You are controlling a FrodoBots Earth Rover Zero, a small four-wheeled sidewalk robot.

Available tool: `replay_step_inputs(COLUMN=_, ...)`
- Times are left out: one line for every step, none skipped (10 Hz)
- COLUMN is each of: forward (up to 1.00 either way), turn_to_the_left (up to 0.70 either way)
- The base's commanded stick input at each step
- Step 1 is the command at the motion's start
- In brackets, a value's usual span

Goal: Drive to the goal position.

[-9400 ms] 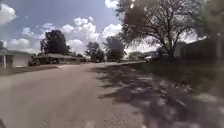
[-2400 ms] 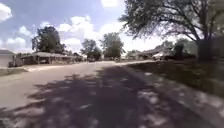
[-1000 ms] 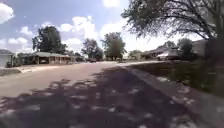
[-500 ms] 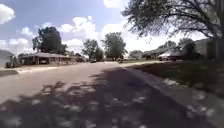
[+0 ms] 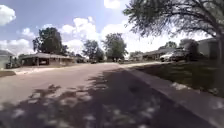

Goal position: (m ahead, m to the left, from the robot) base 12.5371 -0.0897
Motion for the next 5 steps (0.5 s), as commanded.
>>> replay_step_inputs(forward=0.7, turn_to_the_left=0.0)
replay_step_inputs(forward=0.7, turn_to_the_left=0.0)
replay_step_inputs(forward=0.7, turn_to_the_left=0.0)
replay_step_inputs(forward=0.7, turn_to_the_left=0.0)
replay_step_inputs(forward=0.7, turn_to_the_left=0.0)
